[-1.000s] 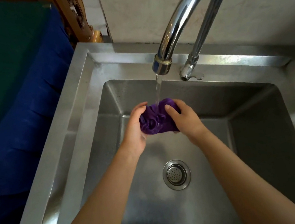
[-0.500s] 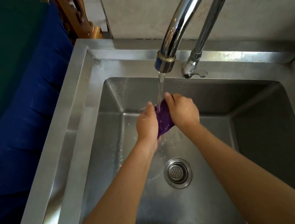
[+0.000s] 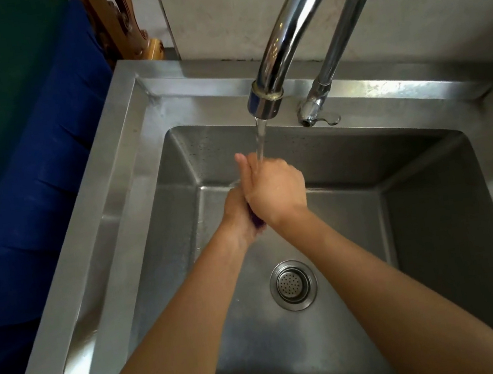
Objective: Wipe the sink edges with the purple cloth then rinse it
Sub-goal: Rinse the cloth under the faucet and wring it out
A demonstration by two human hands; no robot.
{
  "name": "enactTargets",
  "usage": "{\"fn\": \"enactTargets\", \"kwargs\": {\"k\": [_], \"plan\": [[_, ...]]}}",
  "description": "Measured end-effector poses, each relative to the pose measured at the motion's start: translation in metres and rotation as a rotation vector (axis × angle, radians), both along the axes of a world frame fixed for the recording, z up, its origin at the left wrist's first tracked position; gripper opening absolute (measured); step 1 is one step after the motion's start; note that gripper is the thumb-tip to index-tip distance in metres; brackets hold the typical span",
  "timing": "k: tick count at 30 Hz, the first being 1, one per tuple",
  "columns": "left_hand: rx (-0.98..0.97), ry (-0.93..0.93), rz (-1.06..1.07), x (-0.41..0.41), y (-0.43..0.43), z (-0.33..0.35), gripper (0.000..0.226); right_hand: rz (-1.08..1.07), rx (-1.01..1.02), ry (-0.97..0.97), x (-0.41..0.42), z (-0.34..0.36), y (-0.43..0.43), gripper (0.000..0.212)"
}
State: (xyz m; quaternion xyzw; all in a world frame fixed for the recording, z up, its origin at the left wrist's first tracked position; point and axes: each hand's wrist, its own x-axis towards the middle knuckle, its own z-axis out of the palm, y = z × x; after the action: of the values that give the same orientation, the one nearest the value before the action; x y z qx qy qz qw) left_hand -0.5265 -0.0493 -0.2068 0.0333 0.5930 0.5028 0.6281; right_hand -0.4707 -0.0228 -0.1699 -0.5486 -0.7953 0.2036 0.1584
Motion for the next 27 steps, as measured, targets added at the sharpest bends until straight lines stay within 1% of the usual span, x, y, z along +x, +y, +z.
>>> {"fn": "enactTargets", "kwargs": {"k": [3,5,7,9,11,13,14,15,17,19,20,22,24,25,26,27], "plan": [[-0.087,0.085,-0.084,0.005,0.001,-0.001,0.066,-0.077,-0.05,0.01,0.002,-0.001,0.018,0.049],[-0.077,0.165,-0.091,0.006,0.002,-0.001,0.063,-0.09,-0.089,-0.011,0.004,-0.002,0.03,0.043],[-0.055,0.282,-0.118,0.003,0.003,0.001,0.055,-0.055,-0.078,-0.036,0.008,-0.005,0.038,0.035],[-0.036,0.361,-0.134,-0.002,0.005,0.003,0.047,-0.026,-0.059,-0.038,0.014,-0.008,0.043,0.039],[-0.024,0.39,-0.115,-0.008,0.005,0.003,0.044,0.003,-0.076,-0.038,0.022,-0.01,0.048,0.046],[-0.006,0.349,-0.049,-0.013,0.005,0.004,0.035,0.044,-0.134,-0.042,0.033,-0.009,0.05,0.047],[0.001,0.266,0.0,-0.017,0.005,0.003,0.029,0.052,-0.189,0.003,0.038,-0.007,0.049,0.043],[0.003,0.143,0.053,-0.022,0.004,0.004,0.025,0.055,-0.258,0.091,0.043,-0.005,0.048,0.038],[0.022,-0.083,0.132,-0.033,0.002,0.004,0.027,0.077,-0.378,0.268,0.052,-0.001,0.043,0.026],[0.066,-0.194,0.156,-0.041,-0.002,0.005,0.027,0.077,-0.48,0.413,0.06,0.006,0.037,0.017],[0.068,-0.222,0.157,-0.044,-0.004,0.004,0.031,0.059,-0.538,0.494,0.063,0.01,0.035,0.013],[0.017,-0.272,0.084,-0.048,-0.006,0.001,0.049,0.078,-0.605,0.613,0.066,0.017,0.031,0.014],[-0.054,-0.261,-0.066,-0.049,-0.006,0.003,0.067,0.177,-0.569,0.611,0.065,0.02,0.029,0.016],[-0.084,-0.228,-0.128,-0.048,-0.004,0.006,0.069,0.205,-0.559,0.611,0.065,0.02,0.027,0.017],[-0.113,-0.178,-0.164,-0.045,-0.001,0.007,0.065,0.211,-0.573,0.629,0.065,0.019,0.025,0.019],[-0.134,-0.121,-0.176,-0.041,0.001,0.009,0.055,0.186,-0.601,0.66,0.064,0.018,0.022,0.02]]}}
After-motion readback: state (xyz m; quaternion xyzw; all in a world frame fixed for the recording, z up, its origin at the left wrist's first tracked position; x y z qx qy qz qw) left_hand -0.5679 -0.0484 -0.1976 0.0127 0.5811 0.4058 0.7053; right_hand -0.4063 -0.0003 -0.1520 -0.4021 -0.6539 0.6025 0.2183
